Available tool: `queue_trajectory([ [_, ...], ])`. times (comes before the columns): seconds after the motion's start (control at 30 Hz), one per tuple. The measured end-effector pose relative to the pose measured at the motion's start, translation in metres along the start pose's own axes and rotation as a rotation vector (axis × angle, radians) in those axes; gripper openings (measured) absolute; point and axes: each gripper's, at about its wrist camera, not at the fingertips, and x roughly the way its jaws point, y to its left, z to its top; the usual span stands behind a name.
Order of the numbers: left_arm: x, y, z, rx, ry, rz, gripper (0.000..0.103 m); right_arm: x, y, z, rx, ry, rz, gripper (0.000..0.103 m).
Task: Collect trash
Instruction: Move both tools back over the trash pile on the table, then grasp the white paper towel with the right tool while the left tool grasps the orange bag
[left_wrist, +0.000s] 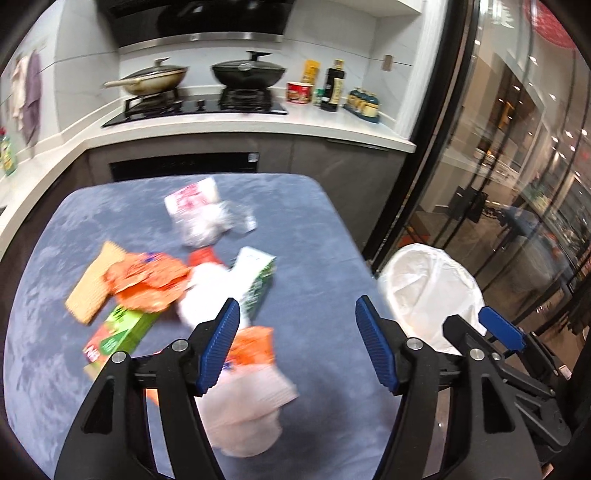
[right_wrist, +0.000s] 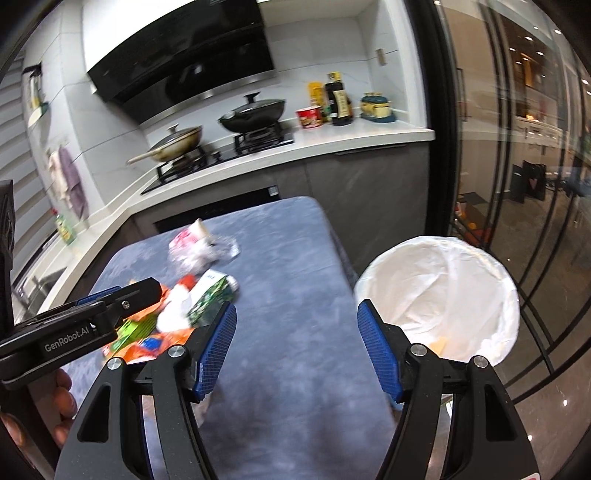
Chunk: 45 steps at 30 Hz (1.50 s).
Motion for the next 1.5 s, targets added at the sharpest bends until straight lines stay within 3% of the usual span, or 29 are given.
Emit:
queue_trajectory([
  [0.4, -0.021, 0.095, -0.031, -0.136, 0.036, 0.115, 0.068, 0.021, 0.058, -0.033, -0.047, 0.110, 0.106, 0.066],
  [0.53, -0.025, 0.117, -0.043, -0.156, 0.047, 0.145, 0.070, 0.031, 0.076, -0.046, -0.064, 0.144, 0.126, 0.072],
  [0.87, -0.025, 0.147, -0.065, -0.190, 0.090, 0.181, 0.071, 0.051, 0.126, -0.075, -0.132, 0.225, 0.189, 0.072],
  [1.13, -0.020, 0.156, -0.077, -0.208, 0.122, 0.178, 0.074, 0.071, 0.147, -0.094, -0.166, 0.270, 0.187, 0.071],
  [1.2, -0.018, 0.155, -0.079, -0.205, 0.128, 0.172, 0.074, 0.076, 0.147, -0.096, -0.174, 0.280, 0.181, 0.061],
  [1.37, -0.010, 0.147, -0.080, -0.192, 0.146, 0.144, 0.074, 0.081, 0.139, -0.095, -0.172, 0.303, 0.178, 0.010],
  [1.5, 0.004, 0.136, -0.079, -0.177, 0.165, 0.111, 0.076, 0.072, 0.128, -0.087, -0.155, 0.267, 0.165, 0.005],
])
